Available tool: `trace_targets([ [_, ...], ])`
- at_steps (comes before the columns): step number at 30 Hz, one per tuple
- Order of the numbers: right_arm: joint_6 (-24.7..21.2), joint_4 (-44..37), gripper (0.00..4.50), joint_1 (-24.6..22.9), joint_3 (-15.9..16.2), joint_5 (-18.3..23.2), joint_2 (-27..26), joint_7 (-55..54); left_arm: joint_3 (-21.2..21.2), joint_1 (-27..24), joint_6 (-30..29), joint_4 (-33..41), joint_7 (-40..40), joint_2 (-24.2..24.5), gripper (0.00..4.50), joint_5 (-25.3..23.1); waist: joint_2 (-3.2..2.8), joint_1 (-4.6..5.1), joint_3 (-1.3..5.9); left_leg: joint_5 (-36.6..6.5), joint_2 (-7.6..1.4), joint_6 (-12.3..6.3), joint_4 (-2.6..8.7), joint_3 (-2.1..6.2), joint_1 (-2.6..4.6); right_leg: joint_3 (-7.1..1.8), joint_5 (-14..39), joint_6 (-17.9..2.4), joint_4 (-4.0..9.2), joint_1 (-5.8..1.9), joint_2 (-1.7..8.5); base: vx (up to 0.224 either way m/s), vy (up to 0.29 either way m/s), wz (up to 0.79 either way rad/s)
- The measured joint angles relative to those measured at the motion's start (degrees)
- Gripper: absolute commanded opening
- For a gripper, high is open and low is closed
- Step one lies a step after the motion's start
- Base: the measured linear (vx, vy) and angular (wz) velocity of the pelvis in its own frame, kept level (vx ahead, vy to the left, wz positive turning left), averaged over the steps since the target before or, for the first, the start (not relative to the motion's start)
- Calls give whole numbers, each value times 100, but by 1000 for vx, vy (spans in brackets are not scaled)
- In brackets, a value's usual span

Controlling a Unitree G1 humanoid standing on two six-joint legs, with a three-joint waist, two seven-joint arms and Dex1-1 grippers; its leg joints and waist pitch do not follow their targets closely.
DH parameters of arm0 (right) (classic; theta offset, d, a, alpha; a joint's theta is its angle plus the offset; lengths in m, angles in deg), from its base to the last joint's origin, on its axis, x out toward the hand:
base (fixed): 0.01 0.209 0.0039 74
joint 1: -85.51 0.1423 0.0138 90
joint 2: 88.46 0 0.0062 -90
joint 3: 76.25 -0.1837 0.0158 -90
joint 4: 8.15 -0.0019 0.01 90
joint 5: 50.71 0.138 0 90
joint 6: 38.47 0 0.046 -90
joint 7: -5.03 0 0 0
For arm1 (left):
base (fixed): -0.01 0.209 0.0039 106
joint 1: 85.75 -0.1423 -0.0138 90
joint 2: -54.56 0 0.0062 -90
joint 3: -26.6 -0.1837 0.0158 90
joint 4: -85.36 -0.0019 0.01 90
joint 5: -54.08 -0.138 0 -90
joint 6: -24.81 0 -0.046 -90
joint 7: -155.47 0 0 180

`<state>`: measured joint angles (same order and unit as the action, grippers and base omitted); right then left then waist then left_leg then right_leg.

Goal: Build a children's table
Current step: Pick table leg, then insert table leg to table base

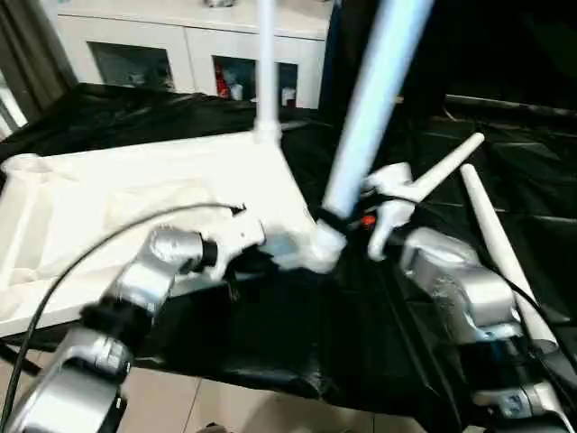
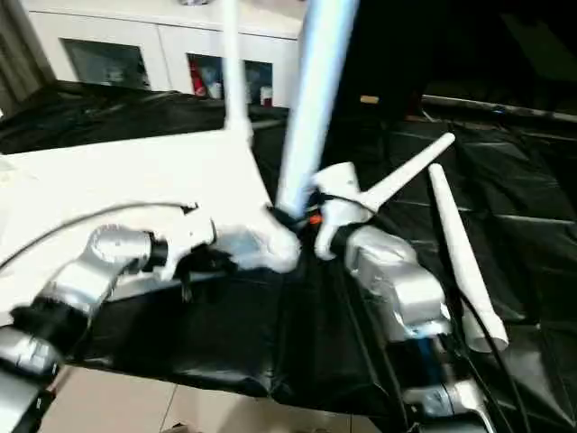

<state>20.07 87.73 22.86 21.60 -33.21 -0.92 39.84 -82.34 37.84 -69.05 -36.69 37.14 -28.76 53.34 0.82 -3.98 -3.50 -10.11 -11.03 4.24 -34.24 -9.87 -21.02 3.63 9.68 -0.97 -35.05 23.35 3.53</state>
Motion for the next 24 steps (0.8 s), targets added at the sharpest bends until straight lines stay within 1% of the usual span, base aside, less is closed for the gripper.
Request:
trace_targets([
  [1,-27,68,193,33,63,-31,11,35,-3,-43,-9,70,28,-15,0,0,0,-18,0,0,0,0,0,-2,1,0,1,2,0,-3,2,0,0,0],
  [2,-39,167,193,42,94,-50,2,37,-7,-67,-28,120,59,-50,0,0,0,-56,0,1,1,-1,-1,-5,0,0,3,5,1,-3,5,0,0,0],
  [5,35,396,193,52,153,-202,-36,13,0,-148,-91,242,50,-97,0,21,3,-103,-1,12,1,-19,-1,-14,-1,0,8,14,1,-3,10,0,0,0],
  [8,52,594,193,202,159,-263,-38,-14,-2,-148,-169,261,55,-98,0,35,9,-105,0,13,2,-20,-1,-15,0,-1,9,15,0,-3,11,0,0,0],
  [12,5,625,193,266,160,-328,15,-65,-1,-147,-334,348,137,-80,0,44,23,-104,2,13,1,-20,1,-14,-1,0,9,16,2,-3,10,0,0,0],
  [15,-117,625,193,321,151,-368,75,-78,3,-130,-447,365,220,-72,0,59,38,-106,11,12,1,-20,4,-14,0,1,8,13,1,-3,10,0,0,0],
  [18,-278,596,193,331,79,-335,74,-62,-5,-44,-446,234,257,-74,0,51,39,-116,11,13,1,-20,3,-14,0,1,9,14,2,-5,10,0,0,0],
  [24,-681,321,193,252,41,-153,162,50,-7,56,-490,85,252,-115,0,25,40,-117,10,14,1,-20,1,-12,6,1,10,18,2,-18,10,0,0,0],
])
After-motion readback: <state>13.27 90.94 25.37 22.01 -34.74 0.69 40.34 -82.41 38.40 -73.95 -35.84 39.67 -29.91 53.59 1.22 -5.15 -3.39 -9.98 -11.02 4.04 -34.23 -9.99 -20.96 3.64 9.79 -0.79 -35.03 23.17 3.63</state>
